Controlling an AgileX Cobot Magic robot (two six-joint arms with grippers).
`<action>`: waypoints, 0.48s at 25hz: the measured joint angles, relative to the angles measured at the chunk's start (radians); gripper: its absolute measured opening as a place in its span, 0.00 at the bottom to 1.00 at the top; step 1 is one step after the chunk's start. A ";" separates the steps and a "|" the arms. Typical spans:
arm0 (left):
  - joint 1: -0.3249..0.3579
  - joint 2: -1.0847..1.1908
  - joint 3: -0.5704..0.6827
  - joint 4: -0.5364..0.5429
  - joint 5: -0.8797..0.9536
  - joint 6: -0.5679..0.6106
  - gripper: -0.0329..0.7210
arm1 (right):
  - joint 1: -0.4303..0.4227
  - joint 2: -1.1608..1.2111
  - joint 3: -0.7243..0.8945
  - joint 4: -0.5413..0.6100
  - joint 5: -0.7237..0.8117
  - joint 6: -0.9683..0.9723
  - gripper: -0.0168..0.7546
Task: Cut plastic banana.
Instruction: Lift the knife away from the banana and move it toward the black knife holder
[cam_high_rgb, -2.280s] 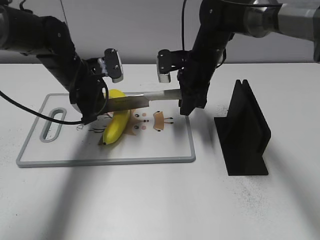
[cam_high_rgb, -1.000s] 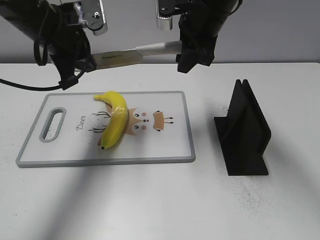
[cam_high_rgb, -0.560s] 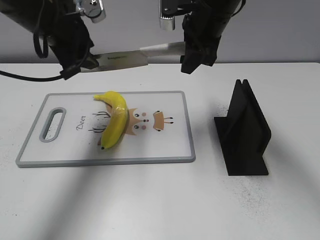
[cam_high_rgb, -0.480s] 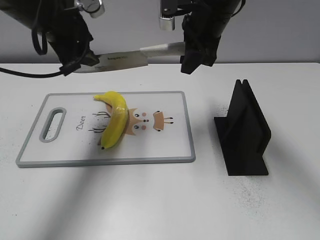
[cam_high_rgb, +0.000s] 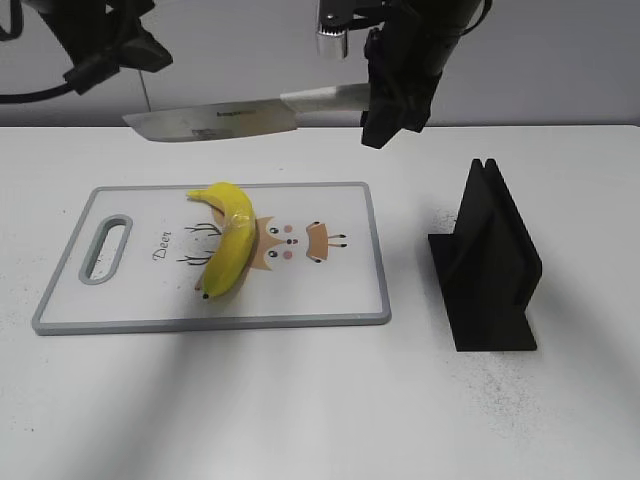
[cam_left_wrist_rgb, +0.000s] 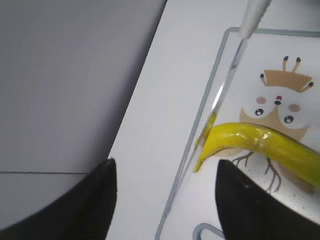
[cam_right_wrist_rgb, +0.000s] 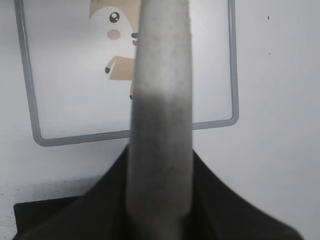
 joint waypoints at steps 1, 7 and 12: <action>0.000 -0.018 0.000 -0.001 0.014 -0.016 0.81 | 0.001 0.000 0.000 0.000 0.000 0.033 0.25; 0.000 -0.112 0.000 0.021 0.108 -0.262 0.81 | 0.001 0.000 0.000 0.001 0.001 0.232 0.25; 0.000 -0.156 0.000 0.171 0.199 -0.536 0.81 | 0.001 -0.001 0.000 0.001 0.003 0.446 0.25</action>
